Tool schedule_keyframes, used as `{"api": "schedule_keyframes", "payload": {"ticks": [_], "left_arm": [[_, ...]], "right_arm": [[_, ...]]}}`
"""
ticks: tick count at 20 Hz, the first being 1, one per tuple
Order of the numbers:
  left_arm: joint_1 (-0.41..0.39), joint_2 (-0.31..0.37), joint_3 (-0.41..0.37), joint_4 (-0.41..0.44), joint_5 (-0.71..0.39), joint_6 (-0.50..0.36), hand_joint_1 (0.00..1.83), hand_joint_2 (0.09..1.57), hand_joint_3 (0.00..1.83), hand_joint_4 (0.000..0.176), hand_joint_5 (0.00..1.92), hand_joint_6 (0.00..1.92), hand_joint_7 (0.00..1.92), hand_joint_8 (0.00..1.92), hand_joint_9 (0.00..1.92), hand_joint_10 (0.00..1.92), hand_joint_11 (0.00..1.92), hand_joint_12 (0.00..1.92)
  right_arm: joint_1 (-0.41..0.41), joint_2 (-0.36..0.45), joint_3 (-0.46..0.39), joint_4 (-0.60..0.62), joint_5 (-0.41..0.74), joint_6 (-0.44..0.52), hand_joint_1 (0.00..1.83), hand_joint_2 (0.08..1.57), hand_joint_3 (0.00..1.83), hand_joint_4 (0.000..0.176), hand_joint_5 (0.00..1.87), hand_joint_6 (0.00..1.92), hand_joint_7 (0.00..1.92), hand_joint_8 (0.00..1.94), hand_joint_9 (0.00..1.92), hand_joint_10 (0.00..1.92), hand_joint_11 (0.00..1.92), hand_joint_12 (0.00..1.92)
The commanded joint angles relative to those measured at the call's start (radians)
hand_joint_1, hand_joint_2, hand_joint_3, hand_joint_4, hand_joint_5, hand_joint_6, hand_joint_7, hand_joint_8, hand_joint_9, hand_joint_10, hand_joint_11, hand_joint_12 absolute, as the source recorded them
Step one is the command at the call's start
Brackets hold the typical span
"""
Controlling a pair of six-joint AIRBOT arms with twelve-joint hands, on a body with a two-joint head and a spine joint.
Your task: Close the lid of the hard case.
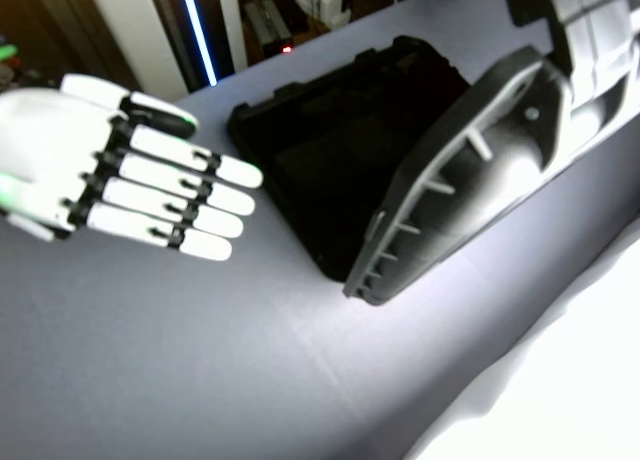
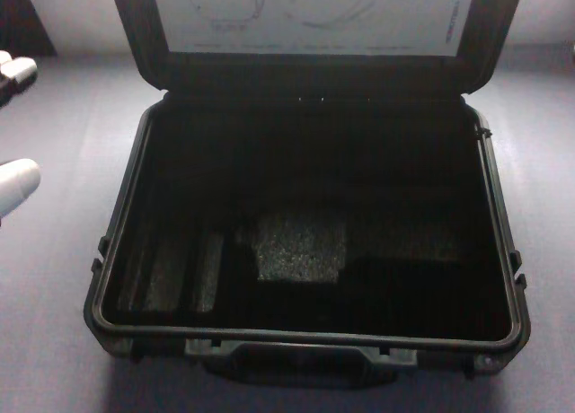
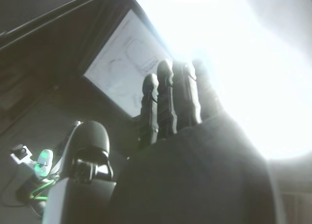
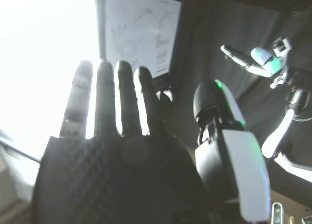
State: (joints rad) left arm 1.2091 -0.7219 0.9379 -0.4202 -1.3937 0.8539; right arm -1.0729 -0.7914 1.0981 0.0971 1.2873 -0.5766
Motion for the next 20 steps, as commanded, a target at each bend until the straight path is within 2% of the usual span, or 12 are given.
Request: {"api": "schedule_keyframes", "payload": {"ticks": [1,3,5,6,7,8,10,11,12,15,18,20], "left_arm": [[-0.022,-0.007,0.020,-0.025,-0.090,-0.014,0.00,1.41,0.00,0.000,0.15,0.01,0.12,0.01,0.05,0.01,0.02,0.05],[-0.086,-0.041,0.071,-0.025,-0.031,-0.040,0.00,1.41,0.00,0.000,0.13,0.00,0.10,0.00,0.03,0.00,0.00,0.02],[-0.170,-0.075,0.125,-0.008,0.059,-0.044,0.00,1.37,0.00,0.000,0.13,0.00,0.10,0.00,0.04,0.00,0.01,0.02],[-0.205,-0.092,0.149,-0.006,0.096,-0.042,0.00,1.34,0.00,0.000,0.12,0.00,0.09,0.00,0.02,0.00,0.00,0.02],[-0.253,-0.121,0.187,-0.007,0.144,-0.042,0.00,1.30,0.00,0.024,0.12,0.00,0.10,0.00,0.02,0.00,0.00,0.02],[-0.281,-0.138,0.209,-0.006,0.174,-0.042,0.00,1.29,0.00,0.056,0.13,0.00,0.09,0.00,0.02,0.00,0.00,0.02],[-0.349,-0.174,0.259,0.007,0.256,-0.042,0.00,1.35,0.02,0.024,0.13,0.00,0.12,0.01,0.05,0.01,0.05,0.04],[-0.380,-0.187,0.281,0.020,0.292,-0.042,0.00,1.36,0.02,0.044,0.13,0.00,0.10,0.00,0.02,0.00,0.01,0.02],[-0.404,-0.196,0.296,0.030,0.323,-0.040,0.00,1.36,0.01,0.046,0.14,0.00,0.10,0.00,0.01,0.00,0.00,0.00],[-0.461,-0.216,0.334,0.039,0.398,-0.016,0.00,1.33,0.00,0.000,0.14,0.00,0.11,0.00,0.03,0.01,0.01,0.00],[-0.517,-0.229,0.368,0.048,0.475,0.021,0.00,1.33,0.00,0.020,0.15,0.01,0.11,0.00,0.04,0.01,0.03,0.01],[-0.552,-0.235,0.381,0.049,0.511,0.053,0.00,1.34,0.00,0.023,0.15,0.01,0.11,0.00,0.04,0.01,0.03,0.01]], "right_arm": [[0.022,-0.005,0.013,0.026,0.081,0.006,0.14,1.32,0.00,0.005,0.12,0.00,0.07,0.00,0.01,0.00,0.00,0.00],[0.066,-0.022,0.042,0.026,0.037,0.006,0.09,1.28,0.00,0.035,0.11,0.00,0.04,0.00,0.00,0.00,0.00,0.00],[0.101,-0.034,0.070,0.027,0.001,0.006,0.06,1.26,0.00,0.018,0.11,0.00,0.06,0.01,0.02,0.01,0.03,0.01],[0.113,-0.038,0.081,0.031,-0.012,0.006,0.06,1.25,0.00,0.021,0.10,0.00,0.06,0.01,0.03,0.01,0.04,0.01],[0.131,-0.043,0.095,0.036,-0.027,0.006,0.05,1.25,0.00,0.023,0.11,0.00,0.07,0.01,0.04,0.01,0.06,0.02],[0.140,-0.045,0.103,0.040,-0.037,0.006,0.08,1.25,0.00,0.000,0.12,0.00,0.08,0.01,0.06,0.01,0.08,0.02],[0.161,-0.053,0.126,0.049,-0.061,0.006,0.07,1.23,0.00,0.000,0.13,0.00,0.08,0.00,0.07,0.01,0.10,0.03],[0.175,-0.058,0.139,0.050,-0.079,0.006,0.06,1.25,0.00,0.000,0.13,0.00,0.08,0.00,0.08,0.01,0.12,0.03],[0.193,-0.064,0.153,0.050,-0.104,0.006,0.06,1.25,0.00,0.000,0.13,0.00,0.07,0.00,0.07,0.01,0.12,0.03],[0.255,-0.097,0.200,0.035,-0.177,0.006,0.07,1.27,0.01,0.000,0.14,0.00,0.10,0.00,0.04,0.00,0.07,0.00],[0.336,-0.129,0.242,-0.023,-0.266,0.006,0.01,1.31,0.01,0.000,0.13,0.00,0.11,0.00,0.06,0.01,0.10,0.01],[0.370,-0.141,0.257,-0.053,-0.303,0.006,0.02,1.30,0.00,0.000,0.16,0.01,0.12,0.01,0.06,0.00,0.09,0.01]]}}
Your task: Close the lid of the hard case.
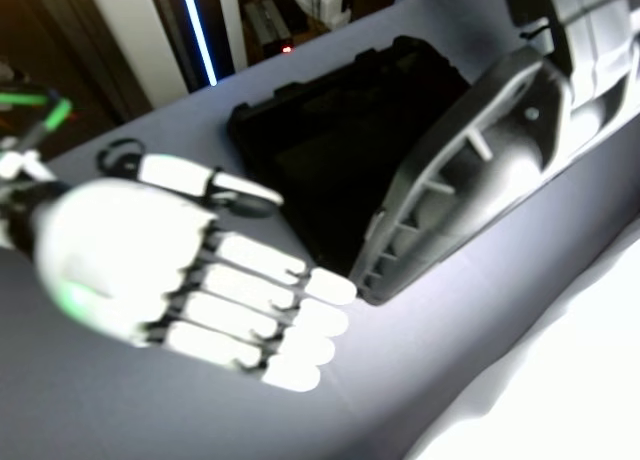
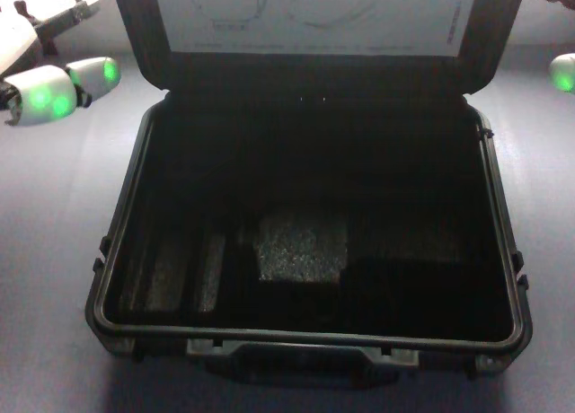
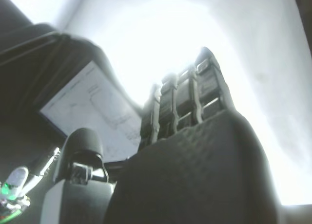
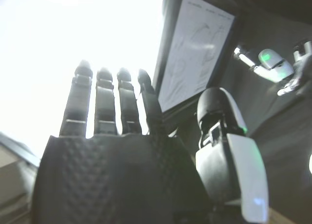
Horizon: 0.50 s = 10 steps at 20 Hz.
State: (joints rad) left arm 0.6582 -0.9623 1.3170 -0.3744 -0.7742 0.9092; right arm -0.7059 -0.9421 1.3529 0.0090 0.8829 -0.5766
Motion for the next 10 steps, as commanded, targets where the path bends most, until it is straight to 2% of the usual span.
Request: {"api": "schedule_keyframes", "payload": {"ticks": [1,2,3,6,7,9,10], "left_arm": [[-0.025,-0.004,0.019,0.011,-0.081,0.003,0.00,1.36,0.01,0.020,0.16,0.01,0.11,0.00,0.04,0.00,0.03,0.01],[-0.038,-0.011,0.029,0.018,-0.065,0.004,0.00,1.37,0.01,0.005,0.16,0.01,0.12,0.00,0.05,0.01,0.04,0.02],[-0.058,-0.020,0.043,0.031,-0.042,0.004,0.00,1.38,0.01,0.020,0.17,0.01,0.12,0.00,0.05,0.01,0.04,0.02],[-0.133,-0.036,0.066,0.082,0.024,0.023,0.00,1.41,0.02,0.016,0.17,0.01,0.11,0.00,0.03,0.00,0.02,0.01],[-0.156,-0.037,0.067,0.099,0.038,0.029,0.00,1.40,0.01,0.018,0.16,0.00,0.10,0.00,0.02,0.00,0.01,0.00],[-0.180,-0.037,0.066,0.120,0.042,0.034,0.00,1.38,0.00,0.036,0.15,0.00,0.11,0.00,0.03,0.00,0.01,0.00],[-0.185,-0.036,0.064,0.125,0.037,0.034,0.00,1.38,0.00,0.035,0.15,0.00,0.11,0.00,0.04,0.01,0.01,0.00]], "right_arm": [[0.018,-0.001,0.014,0.025,0.084,0.006,0.03,1.28,0.00,0.000,0.16,0.01,0.13,0.01,0.06,0.00,0.09,0.01],[0.025,-0.005,0.020,0.022,0.075,0.006,0.02,1.28,0.00,0.000,0.16,0.00,0.13,0.01,0.07,0.01,0.09,0.01],[0.035,-0.010,0.028,0.018,0.065,0.006,0.00,1.30,0.00,0.000,0.16,0.00,0.13,0.00,0.08,0.01,0.09,0.01],[0.075,-0.018,0.047,-0.008,0.027,0.005,0.01,1.30,0.00,0.000,0.13,0.00,0.11,0.00,0.06,0.00,0.07,0.00],[0.088,-0.019,0.051,-0.016,0.020,0.005,0.00,1.30,0.00,0.000,0.14,0.00,0.11,0.00,0.06,0.00,0.07,0.00],[0.104,-0.019,0.055,-0.023,0.017,0.003,0.04,1.29,0.00,0.000,0.16,0.01,0.11,0.00,0.06,0.00,0.06,0.00],[0.111,-0.019,0.055,-0.024,0.017,-0.001,0.04,1.29,0.00,0.000,0.16,0.01,0.12,0.00,0.06,0.00,0.07,0.00]]}}
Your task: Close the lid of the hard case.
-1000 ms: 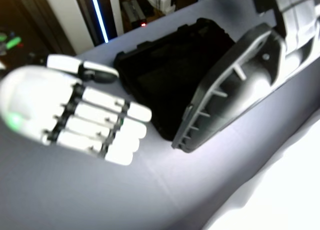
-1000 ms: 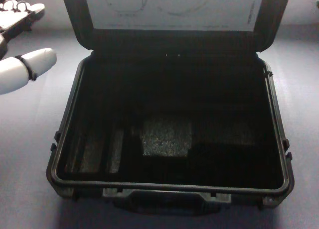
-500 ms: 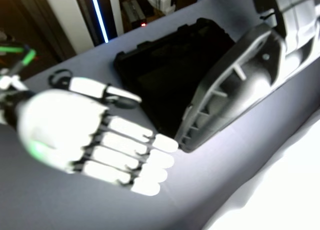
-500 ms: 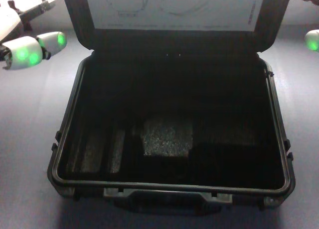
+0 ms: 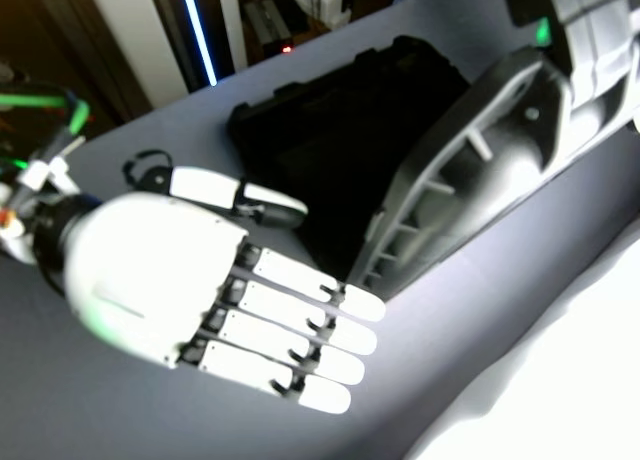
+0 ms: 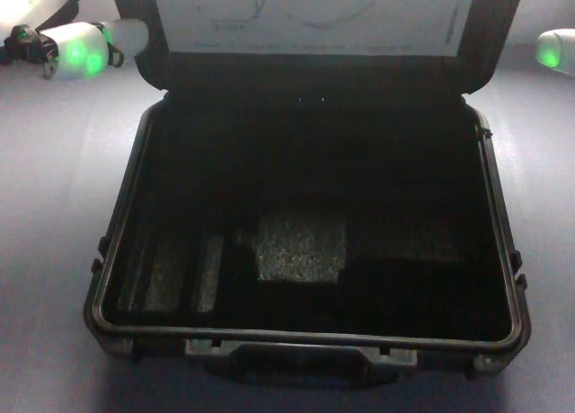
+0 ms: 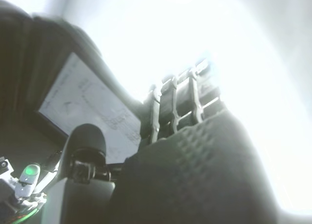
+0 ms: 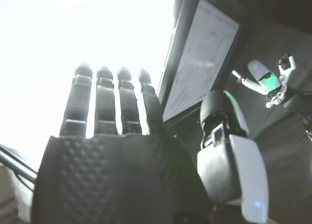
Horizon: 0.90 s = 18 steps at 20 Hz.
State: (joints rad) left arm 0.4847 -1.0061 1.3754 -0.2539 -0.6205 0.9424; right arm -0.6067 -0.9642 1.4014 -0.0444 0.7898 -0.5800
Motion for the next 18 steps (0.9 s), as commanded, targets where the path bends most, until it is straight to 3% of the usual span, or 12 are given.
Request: {"api": "schedule_keyframes", "payload": {"ticks": [1,2,3,4,5,8,9,11,13,18], "left_arm": [[-0.021,0.013,0.001,0.012,-0.127,0.001,0.00,1.38,0.00,0.033,0.16,0.01,0.12,0.00,0.04,0.01,0.03,0.01],[-0.028,0.020,-0.005,0.018,-0.136,0.001,0.00,1.37,0.00,0.013,0.15,0.00,0.11,0.00,0.04,0.01,0.02,0.01],[-0.030,0.022,-0.007,0.019,-0.139,0.001,0.00,1.37,0.00,0.013,0.15,0.00,0.11,0.00,0.04,0.01,0.02,0.01],[-0.035,0.029,-0.012,0.021,-0.147,0.004,0.00,1.38,0.00,0.027,0.15,0.00,0.08,0.00,0.02,0.00,0.00,0.00],[-0.044,0.039,-0.020,0.021,-0.158,0.014,0.00,1.39,0.01,0.010,0.16,0.00,0.10,0.01,0.03,0.01,0.01,0.00],[-0.073,0.063,-0.042,0.021,-0.191,0.039,0.00,1.35,0.00,0.040,0.21,0.01,0.15,0.01,0.07,0.01,0.03,0.02],[-0.080,0.071,-0.048,0.024,-0.203,0.040,0.00,1.38,0.01,0.024,0.18,0.00,0.11,0.00,0.04,0.00,0.01,0.01],[-0.088,0.088,-0.064,0.028,-0.229,0.043,0.00,1.38,0.01,0.021,0.17,0.00,0.11,0.01,0.06,0.01,0.03,0.02],[-0.096,0.102,-0.083,0.034,-0.258,0.052,0.00,1.40,0.02,0.000,0.15,0.00,0.12,0.01,0.07,0.01,0.05,0.03],[-0.098,0.107,-0.105,0.047,-0.293,0.053,0.00,1.42,0.02,0.000,0.15,0.00,0.12,0.00,0.05,0.00,0.02,0.02]], "right_arm": [[0.020,0.003,0.007,0.028,0.110,-0.003,0.05,1.28,0.00,0.000,0.18,0.01,0.13,0.01,0.08,0.01,0.09,0.01],[0.026,0.004,0.007,0.026,0.110,-0.005,0.05,1.31,0.01,0.000,0.17,0.00,0.13,0.00,0.06,0.00,0.08,0.01],[0.028,0.004,0.007,0.026,0.110,-0.006,0.05,1.31,0.01,0.000,0.17,0.00,0.13,0.00,0.06,0.00,0.08,0.01],[0.035,0.005,0.007,0.026,0.110,-0.009,0.05,1.32,0.01,0.000,0.16,0.00,0.11,0.00,0.05,0.00,0.07,0.01],[0.043,0.009,0.007,0.026,0.111,-0.011,0.05,1.32,0.01,0.000,0.15,0.00,0.08,0.00,0.03,0.00,0.06,0.00],[0.065,0.024,0.001,0.026,0.134,-0.011,0.04,1.32,0.00,0.000,0.17,0.00,0.09,0.01,0.07,0.01,0.09,0.02],[0.076,0.027,-0.001,0.026,0.142,-0.011,0.06,1.30,0.00,0.003,0.19,0.01,0.10,0.00,0.05,0.00,0.07,0.01],[0.091,0.032,-0.005,0.026,0.156,-0.017,0.04,1.32,0.00,0.000,0.19,0.00,0.11,0.01,0.04,0.00,0.03,0.00],[0.105,0.039,-0.010,0.027,0.173,-0.020,0.05,1.34,0.01,0.000,0.18,0.00,0.11,0.01,0.04,0.00,0.03,0.00],[0.115,0.059,-0.043,0.019,0.224,-0.026,0.07,1.35,0.00,0.000,0.11,0.00,0.07,0.01,0.01,0.00,0.05,0.02]]}}
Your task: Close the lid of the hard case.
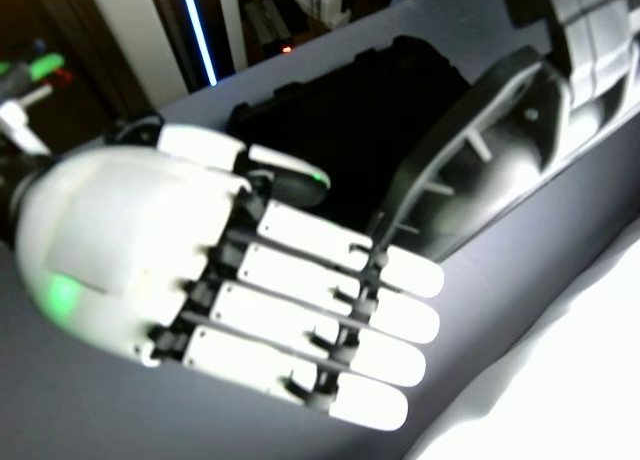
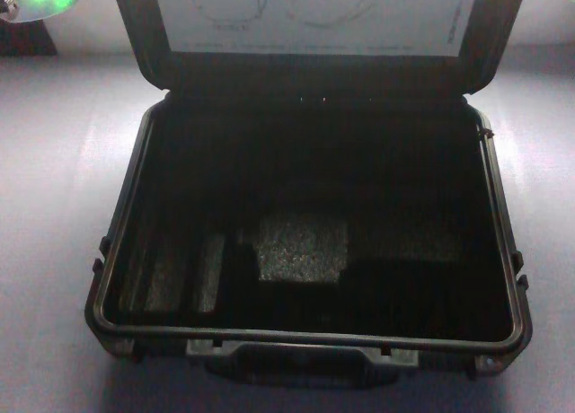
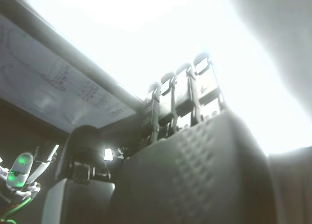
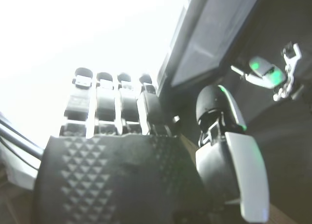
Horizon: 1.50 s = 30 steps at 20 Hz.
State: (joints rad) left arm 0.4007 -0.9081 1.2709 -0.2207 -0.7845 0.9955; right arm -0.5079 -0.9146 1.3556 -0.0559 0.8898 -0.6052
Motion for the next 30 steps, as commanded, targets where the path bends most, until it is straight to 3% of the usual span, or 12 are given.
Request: {"api": "schedule_keyframes", "payload": {"ticks": [1,9,10,12,14,15,16,20,22,25,27,30], "left_arm": [[-0.012,0.010,-0.005,0.017,-0.129,0.000,0.00,1.41,0.01,0.000,0.15,0.00,0.14,0.01,0.08,0.01,0.06,0.04],[0.037,0.056,-0.065,0.068,-0.146,-0.008,0.00,1.39,0.00,0.000,0.16,0.00,0.14,0.00,0.08,0.00,0.04,0.04],[0.048,0.069,-0.077,0.078,-0.153,-0.014,0.00,1.38,0.00,0.008,0.16,0.00,0.15,0.00,0.08,0.00,0.04,0.04],[0.072,0.097,-0.103,0.089,-0.169,-0.017,0.00,1.37,0.00,0.000,0.16,0.00,0.14,0.00,0.08,0.00,0.03,0.04],[0.097,0.127,-0.129,0.098,-0.180,-0.017,0.00,1.41,0.01,0.000,0.15,0.00,0.15,0.00,0.09,0.00,0.04,0.05],[0.110,0.144,-0.141,0.105,-0.182,-0.018,0.00,1.42,0.01,0.005,0.16,0.00,0.16,0.01,0.10,0.01,0.07,0.06],[0.120,0.157,-0.150,0.111,-0.181,-0.019,0.00,1.44,0.00,0.000,0.17,0.01,0.16,0.01,0.11,0.01,0.01,0.26],[0.160,0.197,-0.185,0.122,-0.187,-0.022,0.00,1.39,0.00,0.006,0.18,0.00,0.19,0.00,0.13,0.00,0.00,0.28],[0.172,0.202,-0.196,0.125,-0.191,-0.022,0.00,1.37,0.00,0.035,0.18,0.00,0.19,0.00,0.11,0.00,0.00,0.25],[0.187,0.207,-0.206,0.127,-0.192,-0.022,0.00,1.33,0.00,0.000,0.17,0.00,0.18,0.00,0.13,0.00,0.00,0.28],[0.230,0.233,-0.232,0.127,-0.196,-0.022,0.00,1.31,0.00,0.000,0.17,0.00,0.17,0.00,0.13,0.00,0.00,0.31],[0.263,0.250,-0.249,0.127,-0.210,-0.030,0.00,1.35,0.00,0.000,0.17,0.00,0.18,0.00,0.15,0.00,0.00,0.40]], "right_arm": [[0.016,0.010,-0.003,0.023,0.126,-0.001,0.08,1.34,0.00,0.000,0.14,0.01,0.09,0.01,0.04,0.01,0.07,0.03],[0.016,0.019,-0.058,-0.024,0.166,-0.001,0.02,1.33,0.00,0.000,0.18,0.01,0.15,0.01,0.10,0.01,0.08,0.06],[0.015,0.024,-0.068,-0.033,0.169,-0.001,0.02,1.32,0.00,0.000,0.18,0.01,0.16,0.01,0.11,0.01,0.08,0.06],[0.012,0.033,-0.087,-0.046,0.175,-0.001,0.02,1.31,0.00,0.000,0.18,0.00,0.17,0.00,0.12,0.00,0.01,0.25],[0.005,0.042,-0.101,-0.054,0.179,-0.001,0.03,1.29,0.00,0.000,0.19,0.00,0.17,0.00,0.12,0.00,0.00,0.30],[-0.002,0.048,-0.106,-0.055,0.180,-0.001,0.04,1.29,0.00,0.000,0.18,0.00,0.17,0.00,0.11,0.00,0.00,0.27],[-0.008,0.052,-0.110,-0.055,0.181,-0.001,0.05,1.28,0.00,0.000,0.19,0.00,0.16,0.00,0.10,0.00,0.00,0.27],[-0.039,0.067,-0.129,-0.055,0.188,-0.001,0.07,1.30,0.00,0.000,0.21,0.00,0.15,0.00,0.10,0.00,0.00,0.28],[-0.059,0.076,-0.142,-0.055,0.198,-0.001,0.10,1.27,0.00,0.032,0.22,0.00,0.15,0.00,0.09,0.00,0.00,0.25],[-0.089,0.087,-0.160,-0.054,0.212,-0.001,0.05,1.30,0.00,0.021,0.20,0.00,0.17,0.00,0.12,0.01,0.00,0.32],[-0.120,0.106,-0.184,-0.054,0.230,-0.001,0.11,1.27,0.00,0.011,0.22,0.00,0.16,0.00,0.13,0.00,0.00,0.42],[-0.144,0.115,-0.198,-0.055,0.250,-0.001,0.13,1.25,0.00,0.009,0.24,0.01,0.18,0.00,0.14,0.00,0.00,0.44]]}}
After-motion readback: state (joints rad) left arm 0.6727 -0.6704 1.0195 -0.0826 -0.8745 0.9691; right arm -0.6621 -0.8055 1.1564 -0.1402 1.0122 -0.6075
